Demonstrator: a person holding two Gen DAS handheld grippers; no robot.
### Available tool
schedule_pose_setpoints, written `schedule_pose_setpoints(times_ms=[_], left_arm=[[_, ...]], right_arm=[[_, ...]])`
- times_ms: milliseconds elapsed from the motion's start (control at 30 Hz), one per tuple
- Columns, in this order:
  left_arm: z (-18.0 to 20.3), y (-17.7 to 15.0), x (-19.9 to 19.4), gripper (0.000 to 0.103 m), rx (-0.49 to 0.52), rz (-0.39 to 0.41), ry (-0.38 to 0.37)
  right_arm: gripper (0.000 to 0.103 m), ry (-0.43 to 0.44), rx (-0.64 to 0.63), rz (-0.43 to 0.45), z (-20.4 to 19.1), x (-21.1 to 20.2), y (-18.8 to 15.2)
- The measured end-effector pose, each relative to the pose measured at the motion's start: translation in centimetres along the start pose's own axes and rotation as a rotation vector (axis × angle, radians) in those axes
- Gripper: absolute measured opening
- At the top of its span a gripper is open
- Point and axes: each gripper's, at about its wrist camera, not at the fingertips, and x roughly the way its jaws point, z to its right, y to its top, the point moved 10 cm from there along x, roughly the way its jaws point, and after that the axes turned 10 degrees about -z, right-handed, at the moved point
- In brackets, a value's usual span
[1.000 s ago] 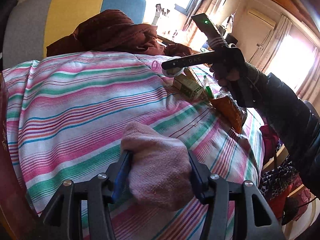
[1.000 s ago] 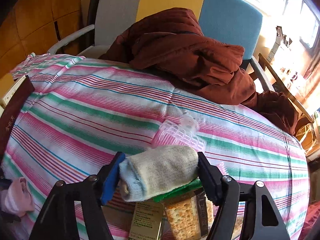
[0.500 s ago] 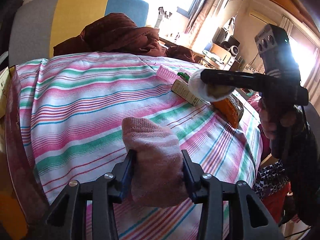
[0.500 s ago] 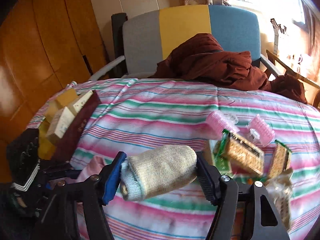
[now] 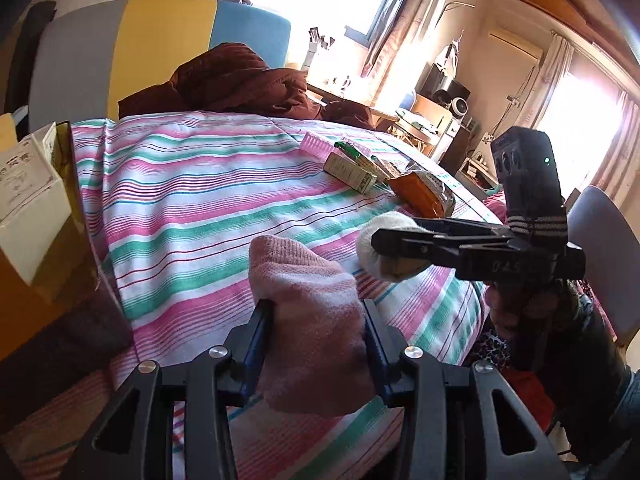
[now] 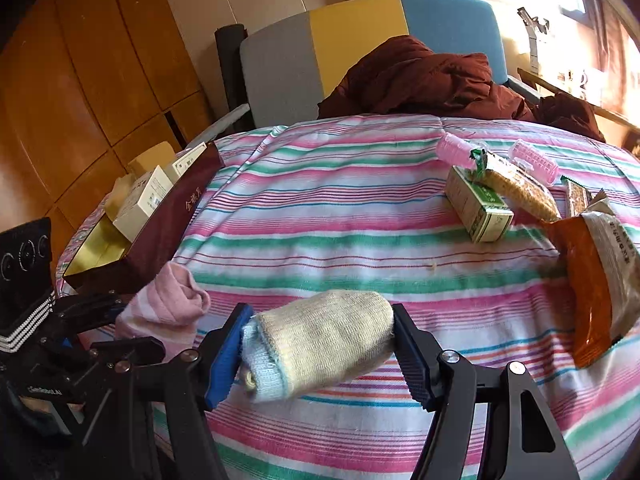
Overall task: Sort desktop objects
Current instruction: 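Lower both socks into the gold tray and open both grippers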
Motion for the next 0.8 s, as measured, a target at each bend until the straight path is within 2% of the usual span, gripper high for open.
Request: schedule_pose_setpoints(times_ms=[233, 633, 767, 800], left_arm=[[-1.6, -0.9, -5.6, 0.044, -0.049, 0.092, 0.037], [-11.5, -3.0, -16.7, 0.044, -0.273, 0.303, 0.2], [-13.4, -3.6, -17.9, 0.044, -0.315, 0.332, 0.206], [-13.8, -3.7, -17.9, 0.044, -0.323, 0.333, 0.201]], right_arm=[[0.069, 0.031, -0.033, 0.021, -3.5, 0.5, 0.0], [0.069, 0.19, -0.255, 0.129, -19.9, 1.2, 4.9], [0.069, 0.189, -0.271, 0.15, -23.1, 2.5, 6.3], [0.069, 0.167, -0.276, 0.151, -23.4, 3.1, 6.5]])
